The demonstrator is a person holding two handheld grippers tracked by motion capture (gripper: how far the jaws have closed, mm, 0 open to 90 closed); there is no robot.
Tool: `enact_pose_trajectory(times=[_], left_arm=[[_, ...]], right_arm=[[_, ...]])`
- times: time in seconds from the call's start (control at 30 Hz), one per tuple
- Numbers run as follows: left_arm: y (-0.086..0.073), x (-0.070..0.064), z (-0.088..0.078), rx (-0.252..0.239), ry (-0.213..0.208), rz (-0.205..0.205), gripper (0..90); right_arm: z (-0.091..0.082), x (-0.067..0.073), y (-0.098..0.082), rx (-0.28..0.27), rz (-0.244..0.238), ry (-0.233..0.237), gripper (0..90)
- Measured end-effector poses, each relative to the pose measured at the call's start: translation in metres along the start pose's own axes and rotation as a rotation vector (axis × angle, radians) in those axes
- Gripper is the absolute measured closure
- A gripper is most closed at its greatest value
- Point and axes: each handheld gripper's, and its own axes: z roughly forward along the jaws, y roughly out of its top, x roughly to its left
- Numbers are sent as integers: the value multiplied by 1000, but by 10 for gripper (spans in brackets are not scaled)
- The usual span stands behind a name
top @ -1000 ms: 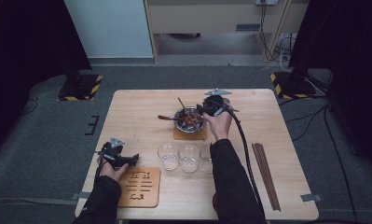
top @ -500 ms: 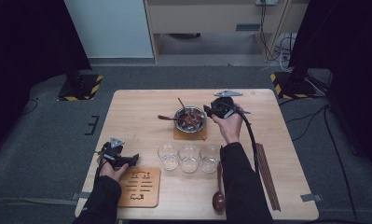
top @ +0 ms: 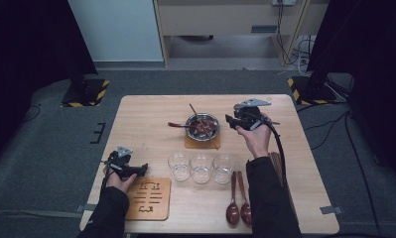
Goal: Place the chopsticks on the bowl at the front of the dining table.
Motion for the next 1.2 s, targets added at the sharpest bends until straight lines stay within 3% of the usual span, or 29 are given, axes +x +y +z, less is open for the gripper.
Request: enact_pose_trajectory(times=[0.2,0.77,1.2], left_arm=[[0,0,0,0,0,0,0],[0,0,0,0,0,0,0],[0,0,0,0,1,0,0]], right_arm=[[-12,-4,-2,-12,0,-1,572],[-52,-28,-31,-33,25,-14,554],[-68,-38,-55,-42,54,-21,554]])
